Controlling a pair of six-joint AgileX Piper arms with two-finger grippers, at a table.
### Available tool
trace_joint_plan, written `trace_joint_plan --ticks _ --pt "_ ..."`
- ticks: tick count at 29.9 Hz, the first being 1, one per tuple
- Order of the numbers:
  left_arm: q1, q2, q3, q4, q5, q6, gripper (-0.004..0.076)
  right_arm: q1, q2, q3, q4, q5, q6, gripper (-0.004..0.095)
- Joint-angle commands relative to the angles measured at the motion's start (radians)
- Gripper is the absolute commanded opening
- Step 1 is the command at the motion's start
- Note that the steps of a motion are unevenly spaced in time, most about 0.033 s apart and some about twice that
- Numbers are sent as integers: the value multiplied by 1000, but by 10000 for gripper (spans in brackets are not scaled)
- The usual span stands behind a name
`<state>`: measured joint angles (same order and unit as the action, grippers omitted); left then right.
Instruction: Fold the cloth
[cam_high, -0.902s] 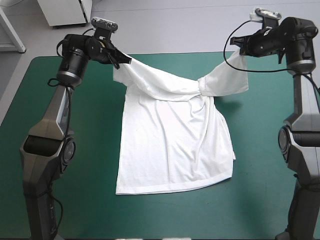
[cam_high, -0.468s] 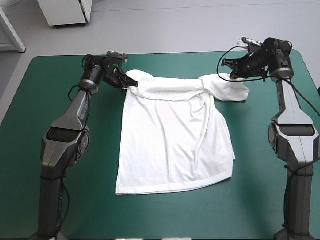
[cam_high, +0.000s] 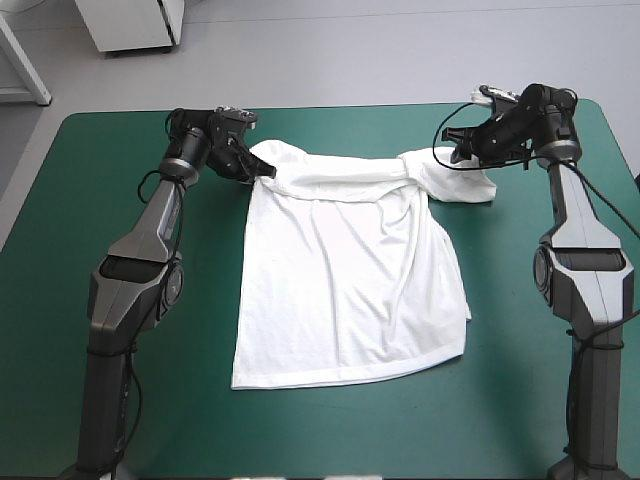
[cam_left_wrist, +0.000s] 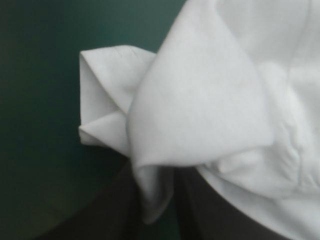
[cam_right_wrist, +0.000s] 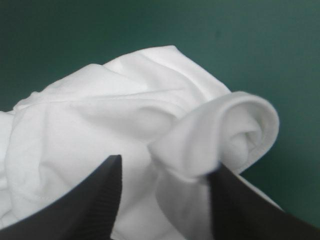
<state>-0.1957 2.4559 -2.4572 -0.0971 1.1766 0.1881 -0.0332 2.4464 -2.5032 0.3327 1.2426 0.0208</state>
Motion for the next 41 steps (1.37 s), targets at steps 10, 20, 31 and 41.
trace_joint_plan --ticks 10,20,31,41 --pt "-1 -206 -360 -13 113 -4 438 -8 -294 -24 -60 -24 -4 515" --pt "-1 -566 -212 8 115 -4 438 -5 -625 262 -71 -22 -21 511" --pt "-1 -1053 582 -17 113 30 438 6 -1006 812 -107 -24 -61 453" --pt "-50 -1274 979 -53 111 45 404 191 -1236 1058 -285 -24 -60 426"
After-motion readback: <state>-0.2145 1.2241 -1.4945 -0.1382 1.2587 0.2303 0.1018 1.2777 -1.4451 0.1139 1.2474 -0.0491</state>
